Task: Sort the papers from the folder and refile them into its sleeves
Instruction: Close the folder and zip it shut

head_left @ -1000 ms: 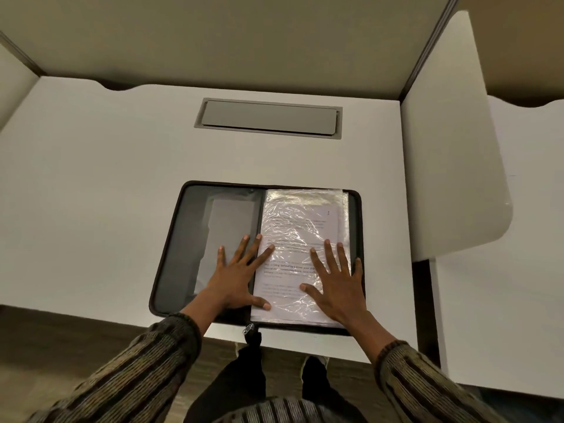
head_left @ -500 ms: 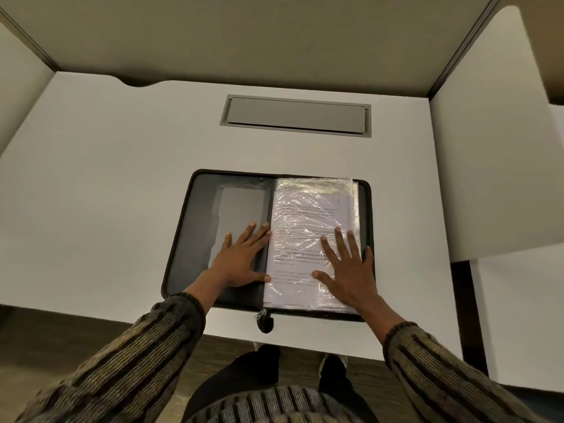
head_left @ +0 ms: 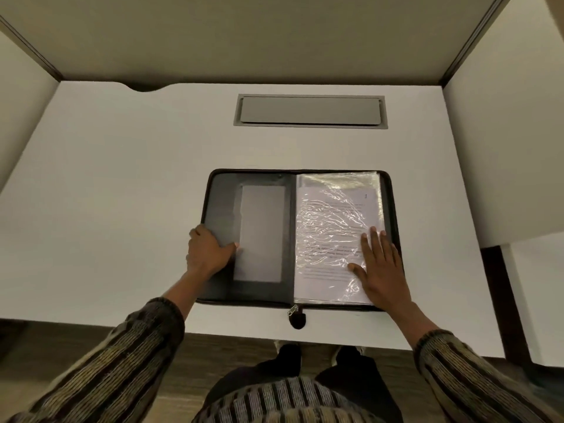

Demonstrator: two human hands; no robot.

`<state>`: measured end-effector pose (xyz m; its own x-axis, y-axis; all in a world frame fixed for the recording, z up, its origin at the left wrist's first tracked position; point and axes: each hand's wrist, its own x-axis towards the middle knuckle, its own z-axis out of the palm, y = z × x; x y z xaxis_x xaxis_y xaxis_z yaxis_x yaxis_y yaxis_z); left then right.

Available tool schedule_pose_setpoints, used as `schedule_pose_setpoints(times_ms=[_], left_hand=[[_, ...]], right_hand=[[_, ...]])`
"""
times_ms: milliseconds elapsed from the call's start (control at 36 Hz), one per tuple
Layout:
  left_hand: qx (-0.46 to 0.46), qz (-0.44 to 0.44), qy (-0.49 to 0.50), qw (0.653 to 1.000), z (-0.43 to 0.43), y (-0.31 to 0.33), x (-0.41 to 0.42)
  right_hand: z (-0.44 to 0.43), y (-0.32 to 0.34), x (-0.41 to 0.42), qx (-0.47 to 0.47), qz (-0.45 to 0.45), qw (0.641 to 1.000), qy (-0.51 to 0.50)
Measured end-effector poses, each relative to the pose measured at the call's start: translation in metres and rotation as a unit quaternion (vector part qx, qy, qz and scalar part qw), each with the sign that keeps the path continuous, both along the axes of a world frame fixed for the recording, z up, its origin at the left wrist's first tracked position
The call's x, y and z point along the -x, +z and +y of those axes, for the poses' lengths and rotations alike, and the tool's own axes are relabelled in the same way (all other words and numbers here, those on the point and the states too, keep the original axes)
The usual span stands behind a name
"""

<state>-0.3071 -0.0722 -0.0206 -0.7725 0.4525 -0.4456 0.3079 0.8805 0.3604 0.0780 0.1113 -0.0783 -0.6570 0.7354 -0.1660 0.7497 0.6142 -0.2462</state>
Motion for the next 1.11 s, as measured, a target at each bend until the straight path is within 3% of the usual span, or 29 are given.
schedule_pose_setpoints(times_ms=[194, 333, 500, 667, 750, 833, 917, 1000, 1111], left_hand=[[-0.004, -0.038, 0.117, 0.992, 0.014, 0.010, 0.015], [-0.100, -0.091, 0.241, 0.961, 0.013, 0.034, 0.028], [-0.206, -0.080, 0.218, 0.951, 0.011, 0.082, 0.027], [-0.312, -0.183, 0.175, 0.916, 0.024, 0.128, 0.010], [-0.349, -0.235, 0.130, 0.898, 0.034, 0.150, -0.011], [-0.367, -0.300, 0.087, 0.876, 0.048, 0.162, -0.034], [-0.364, -0.336, 0.037, 0.868, 0.061, 0.165, -0.060], [-0.338, -0.345, -0.019, 0.875, 0.073, 0.157, -0.086], [-0.287, -0.337, -0.082, 0.893, 0.080, 0.128, -0.108]], right_hand=[[0.009, -0.003, -0.006, 0.014, 0.005, 1.000, 0.010], [0.026, -0.003, -0.014, 0.033, 0.031, 0.999, 0.014], [0.032, -0.003, -0.017, 0.027, 0.067, 0.997, -0.006], [0.017, 0.026, 0.015, -0.011, -0.001, 0.996, -0.083], [0.001, 0.054, 0.045, 0.025, 0.089, 0.988, -0.127], [-0.023, 0.095, 0.076, 0.169, 0.249, 0.940, -0.164], [-0.048, 0.139, 0.095, 0.314, 0.359, 0.855, -0.203], [-0.061, 0.169, 0.098, 0.390, 0.448, 0.777, -0.207], [-0.055, 0.192, 0.083, 0.390, 0.459, 0.773, -0.200]])
